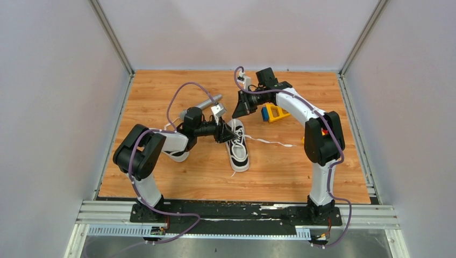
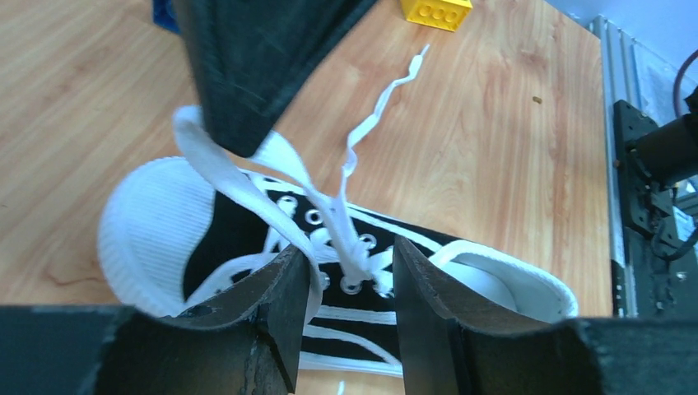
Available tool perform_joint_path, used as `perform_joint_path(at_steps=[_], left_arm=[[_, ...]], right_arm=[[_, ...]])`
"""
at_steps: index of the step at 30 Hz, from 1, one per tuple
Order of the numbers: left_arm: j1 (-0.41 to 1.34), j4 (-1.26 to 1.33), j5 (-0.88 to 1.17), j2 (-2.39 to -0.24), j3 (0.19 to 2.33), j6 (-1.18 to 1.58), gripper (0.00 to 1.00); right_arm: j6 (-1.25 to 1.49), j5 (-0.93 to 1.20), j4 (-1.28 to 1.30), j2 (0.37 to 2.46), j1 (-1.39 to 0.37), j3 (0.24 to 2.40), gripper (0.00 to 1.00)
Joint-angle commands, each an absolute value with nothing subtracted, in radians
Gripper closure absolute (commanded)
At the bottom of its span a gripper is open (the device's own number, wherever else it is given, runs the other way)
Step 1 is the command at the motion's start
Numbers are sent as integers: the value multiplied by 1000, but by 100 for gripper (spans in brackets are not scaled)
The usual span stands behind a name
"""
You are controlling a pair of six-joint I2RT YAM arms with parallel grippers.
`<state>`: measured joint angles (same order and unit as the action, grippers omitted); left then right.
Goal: Tie the shoes
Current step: Wrap the shoelace around the shoelace.
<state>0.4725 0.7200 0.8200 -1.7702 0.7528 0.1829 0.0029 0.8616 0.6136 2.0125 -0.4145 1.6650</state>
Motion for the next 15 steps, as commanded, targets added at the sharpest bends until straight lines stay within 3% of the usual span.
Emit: perform_joint_path(at_steps=[1, 9, 15], left_arm=[[505, 745, 794, -1708, 725, 228, 52], [520, 696, 757, -1701, 735, 190, 55], [527, 618, 710, -1721, 777, 144, 65]], right_arm=[[34, 859, 572, 1986, -408, 1693, 100], [40, 859, 569, 1978, -403, 1683, 100], [47, 861, 567, 1969, -403, 1668, 100]])
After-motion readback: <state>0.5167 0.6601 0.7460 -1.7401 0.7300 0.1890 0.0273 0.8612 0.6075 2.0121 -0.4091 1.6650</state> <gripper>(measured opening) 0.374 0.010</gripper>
